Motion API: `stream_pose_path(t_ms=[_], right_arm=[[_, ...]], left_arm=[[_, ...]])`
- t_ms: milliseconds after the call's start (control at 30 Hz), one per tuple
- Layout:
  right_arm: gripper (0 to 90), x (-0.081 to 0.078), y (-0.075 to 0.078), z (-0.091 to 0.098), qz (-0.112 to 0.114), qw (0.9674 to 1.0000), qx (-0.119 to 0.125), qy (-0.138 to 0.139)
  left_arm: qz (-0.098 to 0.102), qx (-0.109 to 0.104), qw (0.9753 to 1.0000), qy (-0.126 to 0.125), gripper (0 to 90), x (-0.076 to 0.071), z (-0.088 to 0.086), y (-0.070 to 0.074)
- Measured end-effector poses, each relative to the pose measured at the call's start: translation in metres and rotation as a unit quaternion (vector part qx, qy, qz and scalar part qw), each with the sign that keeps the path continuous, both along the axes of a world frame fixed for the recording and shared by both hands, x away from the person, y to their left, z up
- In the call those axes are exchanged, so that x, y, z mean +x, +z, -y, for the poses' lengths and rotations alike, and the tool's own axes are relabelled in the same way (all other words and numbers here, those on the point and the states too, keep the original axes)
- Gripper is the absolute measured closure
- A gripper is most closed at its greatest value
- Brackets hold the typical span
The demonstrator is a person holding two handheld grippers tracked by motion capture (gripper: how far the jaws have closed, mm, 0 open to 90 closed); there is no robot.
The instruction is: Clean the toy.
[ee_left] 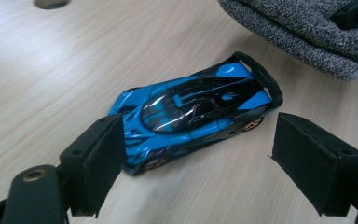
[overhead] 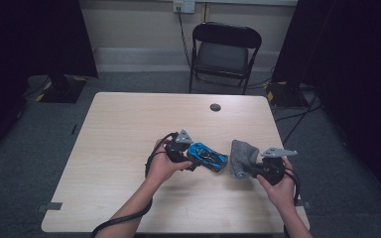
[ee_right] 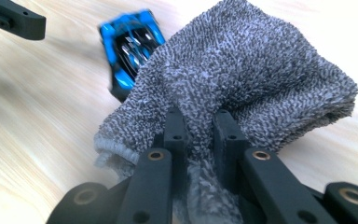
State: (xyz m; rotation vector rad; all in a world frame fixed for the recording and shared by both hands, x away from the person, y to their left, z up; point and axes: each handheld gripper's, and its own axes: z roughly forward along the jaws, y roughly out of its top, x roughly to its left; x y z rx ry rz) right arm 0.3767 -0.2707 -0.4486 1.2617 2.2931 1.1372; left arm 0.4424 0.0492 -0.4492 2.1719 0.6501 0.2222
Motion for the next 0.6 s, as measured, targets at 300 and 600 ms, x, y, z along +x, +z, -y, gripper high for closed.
stream_pose_path(t_ms=[300, 600], right_arm=[[77.7, -0.012, -0.021, 0.009, -0.017, 0.9998, -0.012, -0.004], [76.8, -0.013, -0.029, -0.001, -0.024, 0.999, -0.034, 0.017]], left_arm=[[-0.006, -0.003, 0.9997, -0.024, 17.9, 0.019, 0.029, -0.018], [-0.001, 0.008, 0.9997, -0.024, 16.4, 0.022, 0.046, -0.027]])
